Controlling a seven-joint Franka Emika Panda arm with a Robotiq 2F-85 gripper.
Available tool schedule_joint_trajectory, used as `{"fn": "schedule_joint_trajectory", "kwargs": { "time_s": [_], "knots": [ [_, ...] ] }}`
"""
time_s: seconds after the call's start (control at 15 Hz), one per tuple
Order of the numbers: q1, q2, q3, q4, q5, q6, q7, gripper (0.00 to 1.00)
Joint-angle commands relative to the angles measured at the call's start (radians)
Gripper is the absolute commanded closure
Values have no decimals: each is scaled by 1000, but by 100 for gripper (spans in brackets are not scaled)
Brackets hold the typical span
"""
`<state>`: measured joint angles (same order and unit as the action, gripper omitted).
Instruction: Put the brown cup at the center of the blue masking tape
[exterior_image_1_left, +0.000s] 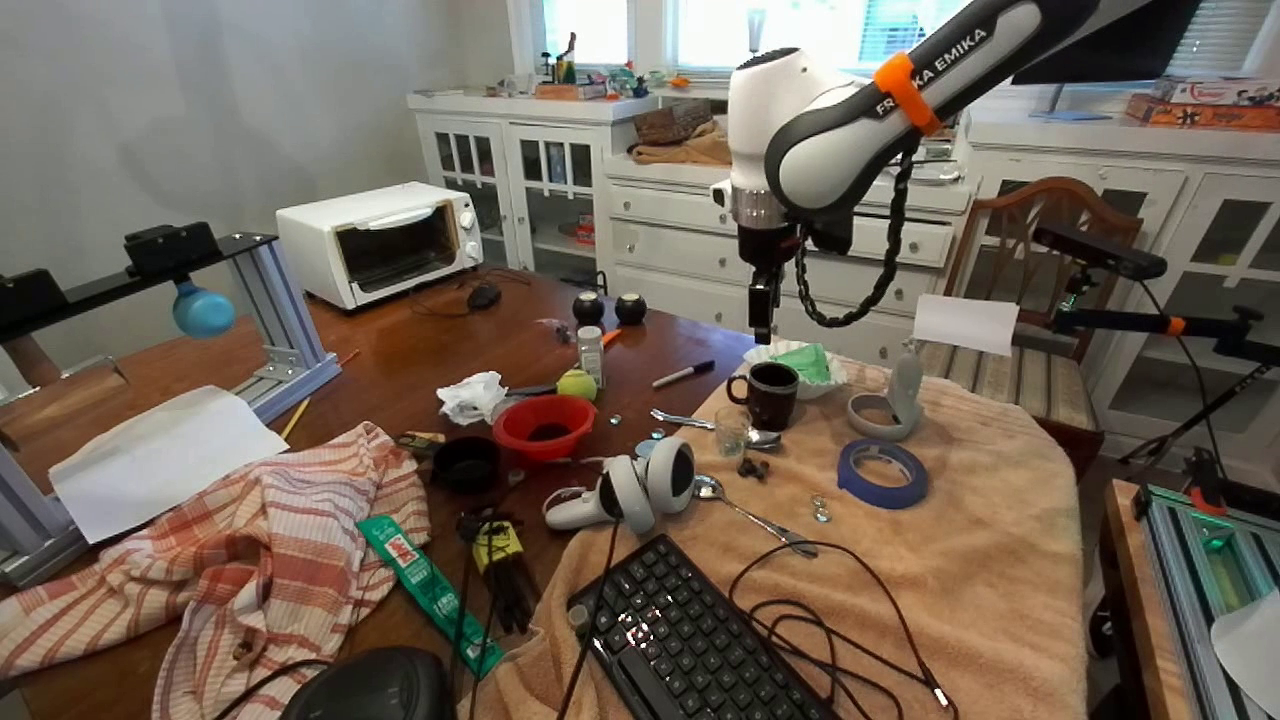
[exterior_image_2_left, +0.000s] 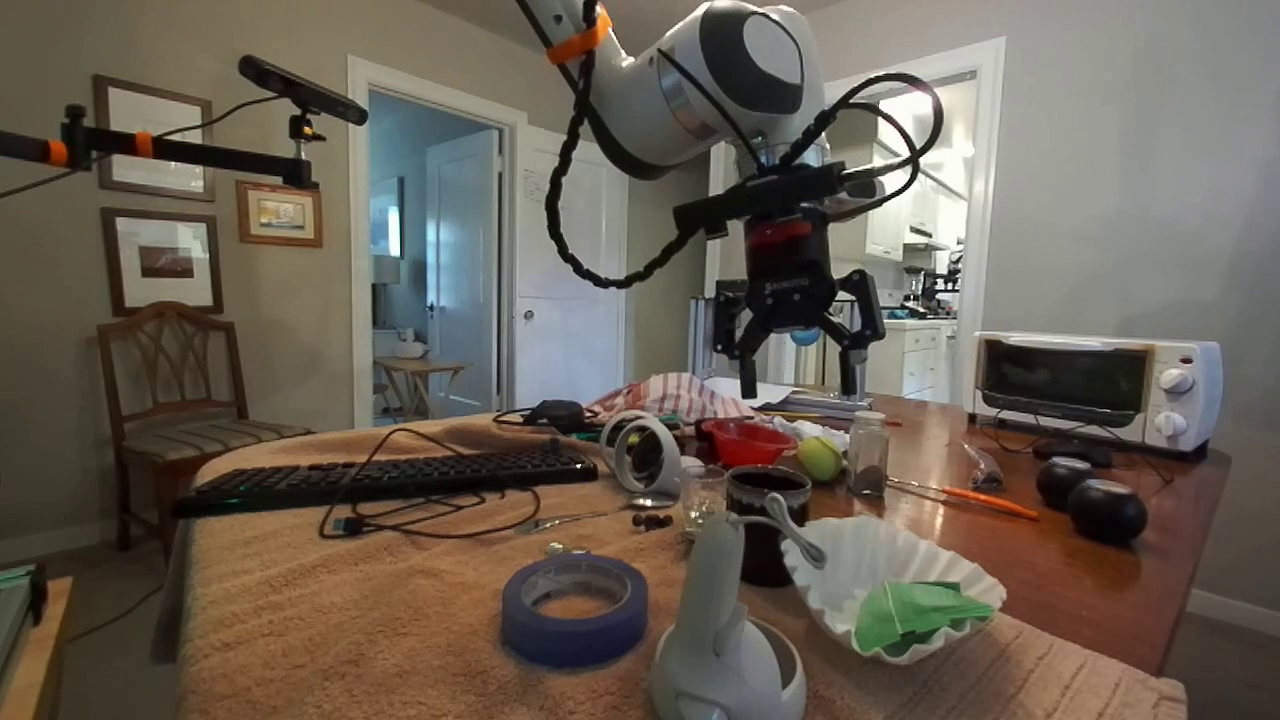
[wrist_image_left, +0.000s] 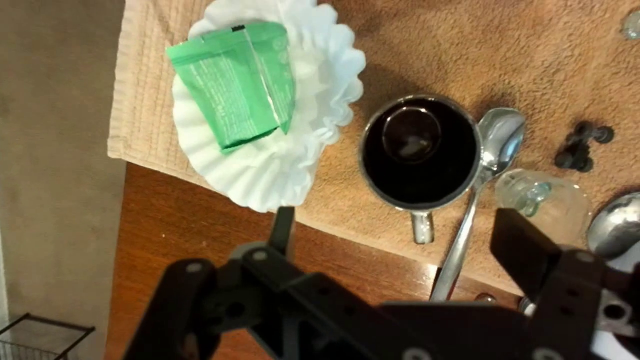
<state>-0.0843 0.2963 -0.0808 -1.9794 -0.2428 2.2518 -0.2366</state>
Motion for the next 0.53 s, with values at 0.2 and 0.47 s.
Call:
{"fn": "schedule_joint_trajectory", "kwargs": {
  "time_s": [0.2, 0.47],
  "knots": [
    [-9, 11, 13, 6, 23, -1, -31, 0],
    [-5, 49, 26, 17, 44, -6, -40, 0]
  ]
}}
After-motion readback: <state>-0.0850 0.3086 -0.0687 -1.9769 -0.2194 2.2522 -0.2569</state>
